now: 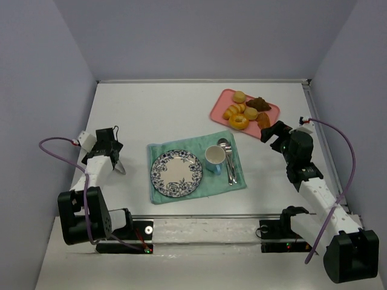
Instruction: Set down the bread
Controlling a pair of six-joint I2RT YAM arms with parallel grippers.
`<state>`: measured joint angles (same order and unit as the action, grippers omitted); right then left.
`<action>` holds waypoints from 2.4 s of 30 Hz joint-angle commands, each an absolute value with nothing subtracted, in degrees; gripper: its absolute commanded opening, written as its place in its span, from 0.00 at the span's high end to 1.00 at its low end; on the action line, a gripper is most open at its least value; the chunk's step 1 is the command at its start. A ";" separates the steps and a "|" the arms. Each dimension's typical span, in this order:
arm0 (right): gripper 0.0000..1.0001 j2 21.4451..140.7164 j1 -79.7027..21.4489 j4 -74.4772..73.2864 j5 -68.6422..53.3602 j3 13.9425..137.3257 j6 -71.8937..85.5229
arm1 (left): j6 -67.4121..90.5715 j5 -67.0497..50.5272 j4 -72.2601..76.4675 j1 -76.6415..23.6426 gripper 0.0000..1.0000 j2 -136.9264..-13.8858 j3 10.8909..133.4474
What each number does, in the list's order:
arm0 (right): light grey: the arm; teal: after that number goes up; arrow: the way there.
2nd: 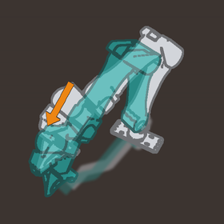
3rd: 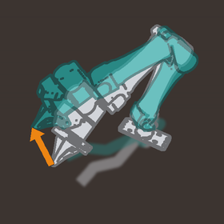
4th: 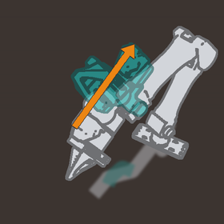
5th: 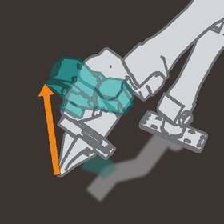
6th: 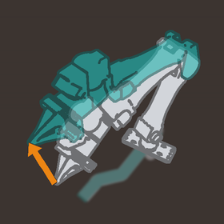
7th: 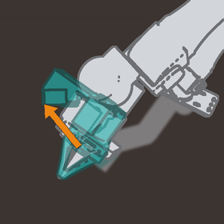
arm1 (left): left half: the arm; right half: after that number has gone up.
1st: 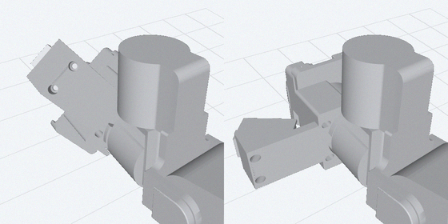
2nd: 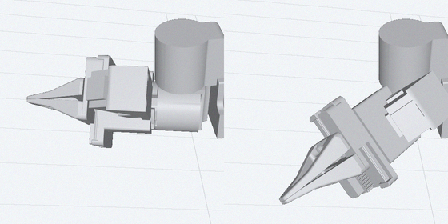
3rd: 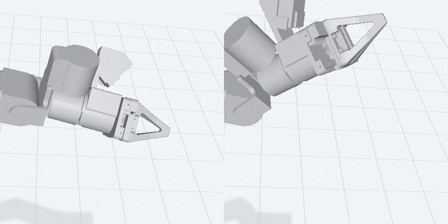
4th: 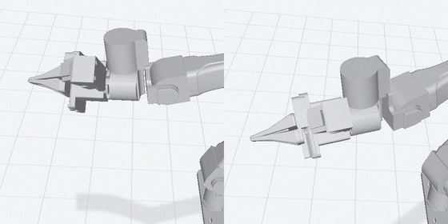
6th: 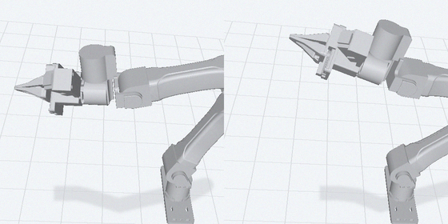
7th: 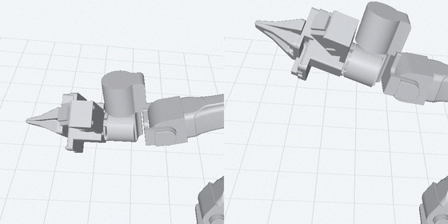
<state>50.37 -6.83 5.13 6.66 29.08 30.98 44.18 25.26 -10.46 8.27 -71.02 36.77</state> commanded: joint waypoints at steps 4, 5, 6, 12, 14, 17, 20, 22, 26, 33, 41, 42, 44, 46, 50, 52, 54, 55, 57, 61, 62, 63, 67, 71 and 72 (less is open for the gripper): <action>0.00 50.27 -6.94 8.35 5.71 30.67 29.53 | 42.02 24.44 -6.33 13.96 0.01 -69.61 36.39; 0.00 50.27 -6.94 8.35 5.71 30.67 29.44 | 41.49 24.35 -6.50 14.76 0.01 -70.13 36.56; 0.00 50.45 -6.94 8.44 5.80 30.67 29.53 | 41.48 24.61 -6.68 16.07 0.01 -70.57 36.74; 0.00 51.24 -6.94 8.44 5.71 30.94 29.18 | 42.18 25.05 -6.86 20.21 0.01 -76.02 37.00; 0.00 51.33 -6.94 8.35 5.63 30.94 29.18 | 41.84 24.09 -5.55 21.00 0.01 -78.82 37.61; 0.00 51.42 -6.94 8.44 5.71 31.02 29.09 | 39.29 21.10 -5.01 21.01 0.07 -83.47 40.51; 0.00 51.50 -6.94 8.44 5.71 31.03 28.74 | 38.67 23.10 -7.55 20.92 0.09 -89.00 44.38; 0.00 51.42 -6.94 8.26 5.97 30.94 28.74 | 38.76 25.66 -8.78 21.01 0.12 -91.74 46.49; 0.00 50.63 -6.94 8.26 6.85 30.59 29.00 | 38.85 26.81 -11.16 21.09 0.21 -97.02 49.39; 0.00 50.28 -6.94 7.39 7.47 30.76 28.74 | 37.88 26.10 -11.25 21.18 0.57 -98.79 51.50; 0.00 49.57 -6.94 6.59 7.21 30.85 28.48 | 34.11 24.61 -9.93 21.09 0.95 -93.45 50.98; 0.00 49.48 -6.94 6.59 6.68 30.76 28.56 | 34.10 24.61 -9.84 21.09 0.95 -92.30 50.80; 0.00 49.13 -6.94 6.50 6.07 30.76 28.48 | 33.49 23.91 -9.49 21.01 0.94 -88.27 50.45; 0.00 48.70 -6.94 6.50 5.72 30.67 28.39 | 32.52 22.94 -8.97 20.83 0.95 -82.83 50.10; 0.01 47.64 -6.94 6.68 3.08 30.59 27.25 | 31.38 12.60 2.49 19.25 0.94 -70.98 44.66; 0.01 47.29 -6.94 8.26 0.27 30.15 25.67 | 31.29 1.27 9.11 17.50 0.95 -66.03 40.01; 0.02 47.29 -6.94 9.75 -6.29 30.23 24.00 | 31.29 -7.45 17.29 15.57 0.94 -59.52 37.98; 0.02 47.29 -6.94 10.45 -8.50 30.23 23.56 | 30.77 -8.60 18.88 13.99 0.95 -57.76 37.53; 0.04 47.02 -6.94 13.25 -16.12 29.89 22.42 | 27.79 -14.37 23.71 8.46 0.94 -52.49 36.57; 0.04 47.20 -9.04 17.84 -25.98 29.35 20.49 | 28.47 -21.35 38.12 -0.60 0.95 -44.22 32.09; 0.03 47.55 -10.36 18.28 -27.06 29.70 19.00 | 29.43 -22.66 42.23 -2.62 0.95 -42.29 31.73; 0.03 48.59 -14.37 18.98 -28.03 30.66 17.94 | 29.88 -24.76 44.36 -4.55 0.94 -41.75 31.38; 0.01 53.69 -29.42 21.61 -28.91 33.92 10.82 | 31.55 -26.10 51.05 -9.31 0.94 -41.13 30.32; 0.00 61.68 -38.39 36.07 -37.49 34.63 7.04 | 36.46 -26.02 60.43 -11.86 0.95 -42.01 28.22; 0.00 63.27 -39.63 38.12 -38.66 34.80 6.51 | 38.91 -26.45 62.38 -12.30 0.95 -42.27 27.86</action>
